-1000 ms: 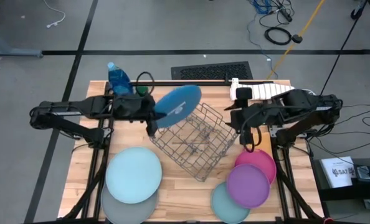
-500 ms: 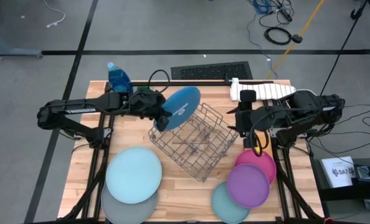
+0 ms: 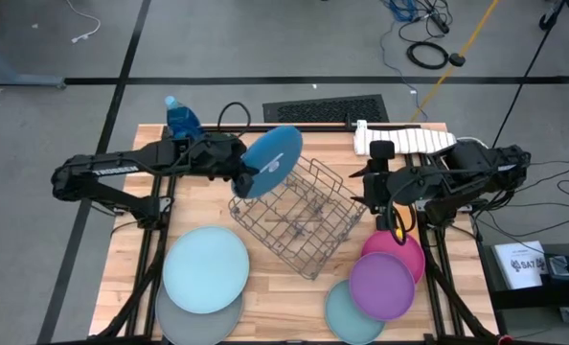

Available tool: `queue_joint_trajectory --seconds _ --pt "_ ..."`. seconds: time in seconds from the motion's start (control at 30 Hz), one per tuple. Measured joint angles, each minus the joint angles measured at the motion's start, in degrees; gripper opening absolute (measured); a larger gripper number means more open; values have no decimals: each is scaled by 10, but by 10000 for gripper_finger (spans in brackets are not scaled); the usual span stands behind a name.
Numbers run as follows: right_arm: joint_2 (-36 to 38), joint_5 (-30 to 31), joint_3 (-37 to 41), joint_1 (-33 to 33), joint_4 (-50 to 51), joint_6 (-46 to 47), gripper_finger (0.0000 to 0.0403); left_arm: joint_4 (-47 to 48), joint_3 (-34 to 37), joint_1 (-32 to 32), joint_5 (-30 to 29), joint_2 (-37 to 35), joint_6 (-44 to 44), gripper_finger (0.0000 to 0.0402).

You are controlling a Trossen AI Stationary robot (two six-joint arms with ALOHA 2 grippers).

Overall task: Sort dishes
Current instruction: Put the big blue plate into the dish rack

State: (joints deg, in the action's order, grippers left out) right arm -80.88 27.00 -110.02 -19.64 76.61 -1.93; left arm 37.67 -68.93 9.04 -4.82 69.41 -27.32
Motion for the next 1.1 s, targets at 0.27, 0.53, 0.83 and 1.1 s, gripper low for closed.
queue_joint_trajectory --seconds 0.27,0.53,0.83,1.1 --pt "0 0 0 0 0 11 217 4 0 0 -33 4 -11 11" --pt "0 -1 0 0 0 12 217 19 0 0 -49 4 -24 11" --pt "0 -1 0 0 0 13 217 38 0 -2 -75 11 -39 15" --pt "0 -1 0 0 0 13 217 33 0 -3 -74 41 -37 27"
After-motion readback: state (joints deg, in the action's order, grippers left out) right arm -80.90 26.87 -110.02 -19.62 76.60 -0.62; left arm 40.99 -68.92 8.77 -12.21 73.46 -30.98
